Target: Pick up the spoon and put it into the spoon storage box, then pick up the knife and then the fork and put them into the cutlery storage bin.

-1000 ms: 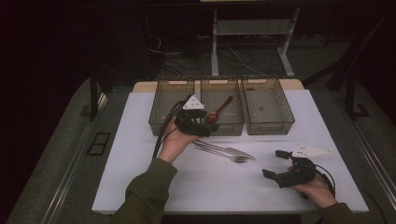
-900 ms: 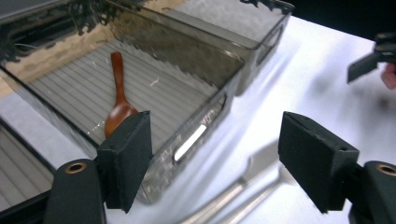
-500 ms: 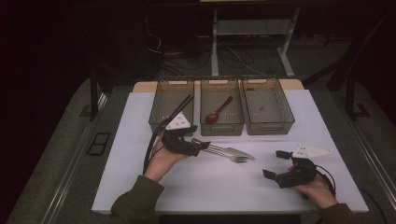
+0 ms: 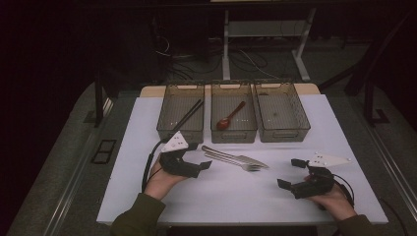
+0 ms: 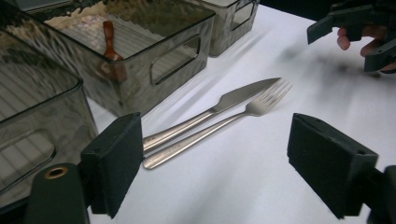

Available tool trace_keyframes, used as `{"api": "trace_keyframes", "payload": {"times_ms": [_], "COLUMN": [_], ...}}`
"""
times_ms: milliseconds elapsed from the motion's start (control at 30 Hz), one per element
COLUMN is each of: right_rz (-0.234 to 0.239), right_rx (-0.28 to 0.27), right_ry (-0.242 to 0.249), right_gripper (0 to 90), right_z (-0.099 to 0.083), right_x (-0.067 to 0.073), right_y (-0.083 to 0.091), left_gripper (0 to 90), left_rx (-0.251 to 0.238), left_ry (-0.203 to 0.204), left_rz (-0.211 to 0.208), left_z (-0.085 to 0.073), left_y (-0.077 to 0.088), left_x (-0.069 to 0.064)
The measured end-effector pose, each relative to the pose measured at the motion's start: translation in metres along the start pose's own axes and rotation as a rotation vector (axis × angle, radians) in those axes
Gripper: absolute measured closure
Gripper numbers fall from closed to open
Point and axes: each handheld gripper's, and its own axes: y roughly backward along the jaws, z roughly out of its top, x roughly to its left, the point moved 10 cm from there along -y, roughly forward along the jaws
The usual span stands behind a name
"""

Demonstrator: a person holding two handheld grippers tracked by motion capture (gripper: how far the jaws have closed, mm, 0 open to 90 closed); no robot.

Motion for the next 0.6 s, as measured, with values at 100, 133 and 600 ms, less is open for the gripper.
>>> {"api": "trace_keyframes", "payload": {"times_ms": [100,133,600], "right_rz": [-0.001,-0.001,-0.001], "right_rx": [-0.002,-0.003,0.002], "right_ry": [-0.001,-0.001,0.003], "right_gripper": [0.0,0.0,0.0], "right_z": [0.0,0.0,0.0], "right_x": [0.0,0.0,0.0], "right_y": [0.0,0.0,-0.001], "left_gripper": [27.4,30.5,79.3], "left_rx": [0.018,0.023,0.08], "left_ry": [-0.005,-0.005,0.028], "left_rz": [0.01,0.009,0.05], "left_z": [-0.004,-0.004,-0.014], "left_y": [-0.002,-0.002,-0.031], "left_x": [0.003,0.004,0.03]}}
